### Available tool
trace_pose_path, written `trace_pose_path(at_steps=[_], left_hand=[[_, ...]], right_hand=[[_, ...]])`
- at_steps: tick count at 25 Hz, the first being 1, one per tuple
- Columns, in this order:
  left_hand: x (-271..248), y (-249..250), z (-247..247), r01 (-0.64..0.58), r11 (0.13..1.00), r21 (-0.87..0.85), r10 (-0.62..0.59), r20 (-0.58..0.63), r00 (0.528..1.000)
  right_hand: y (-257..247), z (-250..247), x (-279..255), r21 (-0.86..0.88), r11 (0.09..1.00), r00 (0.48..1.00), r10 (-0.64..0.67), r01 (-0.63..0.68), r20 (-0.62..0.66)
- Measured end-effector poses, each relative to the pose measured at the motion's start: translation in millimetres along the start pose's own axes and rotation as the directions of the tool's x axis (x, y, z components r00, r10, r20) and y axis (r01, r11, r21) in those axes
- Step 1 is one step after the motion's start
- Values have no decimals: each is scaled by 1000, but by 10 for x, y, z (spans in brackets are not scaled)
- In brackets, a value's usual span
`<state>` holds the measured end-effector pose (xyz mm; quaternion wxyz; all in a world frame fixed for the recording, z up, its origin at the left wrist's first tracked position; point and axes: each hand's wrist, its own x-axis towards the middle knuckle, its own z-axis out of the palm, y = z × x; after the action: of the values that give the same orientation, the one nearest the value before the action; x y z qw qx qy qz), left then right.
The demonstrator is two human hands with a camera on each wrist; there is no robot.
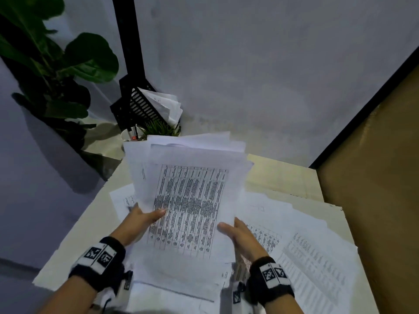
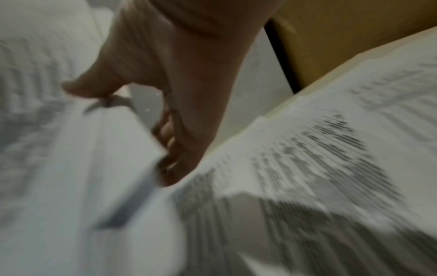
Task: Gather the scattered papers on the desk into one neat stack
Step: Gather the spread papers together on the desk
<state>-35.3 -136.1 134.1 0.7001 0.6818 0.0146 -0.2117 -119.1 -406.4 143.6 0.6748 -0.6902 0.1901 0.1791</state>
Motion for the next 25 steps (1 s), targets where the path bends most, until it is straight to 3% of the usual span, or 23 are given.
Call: trace_pose_path(at_steps=[2,4,9,14,17,21,25], left_hand=[[-63,206,170,-81,995,61,80,14,997],[-134,421,304,-174,978,118,174,11,985],[-273,794,434,-349,936,53,350,-10,937],[-328,888,460,-392,920,22,392,24,920],[-334,1027,415,-461,887,3,458,101,883],[-378,936,428,-398,915,74,368,254,894],[-420,868,551,-352,933,77,342,121,932]], right_hand=[[-200,74,29,-77,994,988,-91,81,-128],[-424,117,13,-48,962,936,-274,270,-219],[-751,63,-206,-17,841,821,-531,540,-210],[-791,44,-260,15,820,805,-558,572,-203],[-886,-81,-314,77,784,787,-605,615,-124],[-800,-137,-274,50,838,839,-540,544,-74],[-743,-47,-276,-1,859,841,-502,512,-200]])
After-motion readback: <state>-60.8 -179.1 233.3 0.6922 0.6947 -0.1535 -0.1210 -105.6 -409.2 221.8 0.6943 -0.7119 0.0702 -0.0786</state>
